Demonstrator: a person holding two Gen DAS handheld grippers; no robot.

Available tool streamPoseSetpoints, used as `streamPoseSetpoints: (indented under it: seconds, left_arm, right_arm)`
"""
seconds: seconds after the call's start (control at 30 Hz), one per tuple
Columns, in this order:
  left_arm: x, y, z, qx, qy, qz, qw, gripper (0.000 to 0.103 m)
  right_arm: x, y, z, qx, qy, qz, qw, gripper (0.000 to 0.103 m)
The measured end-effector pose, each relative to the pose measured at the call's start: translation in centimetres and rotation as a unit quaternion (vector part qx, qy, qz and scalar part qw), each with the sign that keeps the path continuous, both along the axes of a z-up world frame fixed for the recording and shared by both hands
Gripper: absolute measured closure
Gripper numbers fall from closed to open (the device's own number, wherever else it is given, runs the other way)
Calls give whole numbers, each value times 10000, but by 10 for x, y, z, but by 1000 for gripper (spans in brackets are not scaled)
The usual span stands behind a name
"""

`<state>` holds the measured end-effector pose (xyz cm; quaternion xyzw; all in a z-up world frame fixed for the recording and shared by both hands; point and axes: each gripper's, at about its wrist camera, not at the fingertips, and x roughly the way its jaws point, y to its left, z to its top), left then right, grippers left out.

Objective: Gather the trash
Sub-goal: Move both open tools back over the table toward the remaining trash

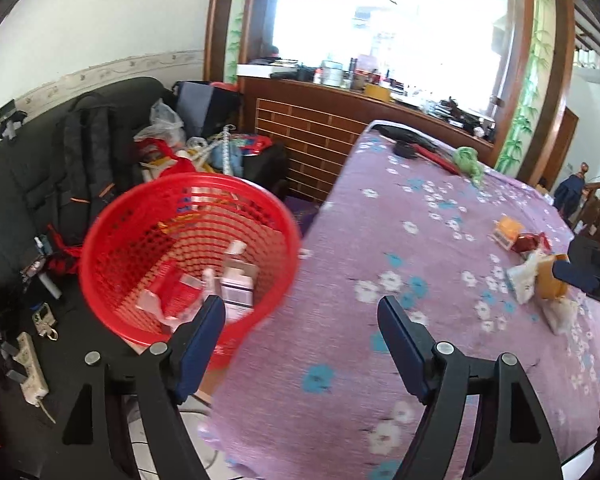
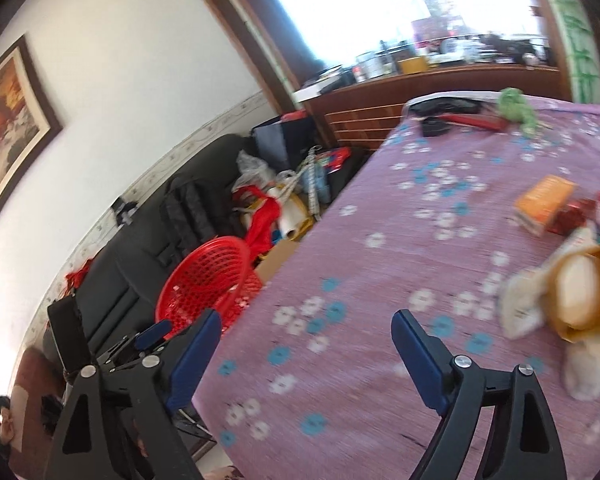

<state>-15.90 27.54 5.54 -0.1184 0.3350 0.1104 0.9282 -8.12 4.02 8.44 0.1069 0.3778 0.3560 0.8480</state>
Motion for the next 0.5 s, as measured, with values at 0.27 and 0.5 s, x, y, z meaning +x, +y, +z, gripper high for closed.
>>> streamPoseSetpoints:
  seconds: [0.27, 0.5]
  left_arm:
    - [7, -53, 14, 559, -233, -432, 9972, 24]
    - [29, -89, 14, 43, -242, -1036, 9943, 18]
  right_arm:
    - [-17, -95, -4, -133, -62, -803, 9967, 10]
    - [-23, -166, -17, -521, -12, -1559, 9864, 10]
